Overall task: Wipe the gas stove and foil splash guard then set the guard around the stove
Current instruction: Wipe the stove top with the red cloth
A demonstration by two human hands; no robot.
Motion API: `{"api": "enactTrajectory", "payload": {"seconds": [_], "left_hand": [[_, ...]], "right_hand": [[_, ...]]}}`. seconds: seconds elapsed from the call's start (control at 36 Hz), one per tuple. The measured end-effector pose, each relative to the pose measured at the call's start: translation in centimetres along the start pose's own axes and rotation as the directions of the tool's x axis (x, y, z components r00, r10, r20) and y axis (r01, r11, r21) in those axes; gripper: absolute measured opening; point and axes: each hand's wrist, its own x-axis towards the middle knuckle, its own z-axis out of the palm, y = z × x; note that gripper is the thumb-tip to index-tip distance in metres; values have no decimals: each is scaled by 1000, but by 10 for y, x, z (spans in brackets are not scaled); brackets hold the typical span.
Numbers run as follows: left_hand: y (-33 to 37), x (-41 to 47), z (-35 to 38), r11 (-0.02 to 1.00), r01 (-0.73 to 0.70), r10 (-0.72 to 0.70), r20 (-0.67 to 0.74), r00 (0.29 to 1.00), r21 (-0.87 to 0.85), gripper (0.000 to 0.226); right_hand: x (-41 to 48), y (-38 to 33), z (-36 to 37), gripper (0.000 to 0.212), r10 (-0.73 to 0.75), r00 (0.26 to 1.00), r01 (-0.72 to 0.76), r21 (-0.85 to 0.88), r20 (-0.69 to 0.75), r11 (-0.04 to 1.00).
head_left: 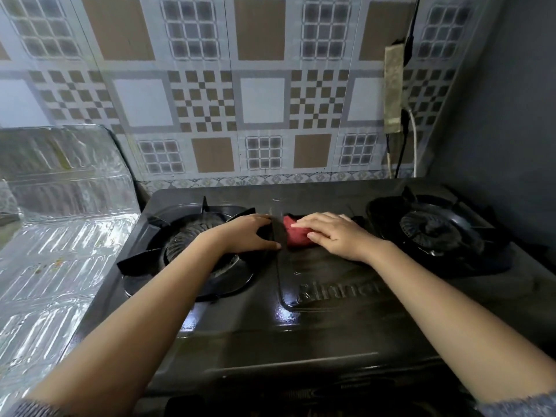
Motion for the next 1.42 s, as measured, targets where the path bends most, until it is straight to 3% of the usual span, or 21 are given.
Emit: {"api": "enactTrajectory", "payload": {"seconds": [0.19,0.44,0.58,0.67,0.81,0.97,1.08,1.19,1.42], "left_hand": [[-5,3,3,998,-18,17,-16,1000,-61,73],[-13,6,8,981,-110,96,-93,991,-158,64],[-17,9,11,975,-113,95,-103,990,-191,58],[-18,10,12,972,-117,97,-101,990,-206,56],[-18,10,12,973,-114,95,-105,990,-200,55],[-16,11,11,978,-103,87,-99,991,-181,57],[-16,11,11,980,-106,94,-82,992,-168,58],[-16,8,9,982,-125,115,-81,990,-142,57],[-9,7,-3,970,-244,243,46,969,-3,55]], "right_hand": [[-3,14,-6,40,298,953,-300,-25,-63,954],[-19,-13,12,42,672,694,-692,21,-259,722],[-12,-34,19,42,728,634,-749,26,-259,662],[-4,-45,20,42,720,652,-738,17,-237,674],[0,-60,24,40,620,757,-641,-49,-207,766],[-36,-61,23,39,395,904,-411,-77,-164,908],[-60,-48,13,39,398,904,-409,-47,-154,911],[-71,-41,9,40,567,798,-586,-41,-204,809],[-65,-69,31,41,800,463,-855,48,-381,517]]}}
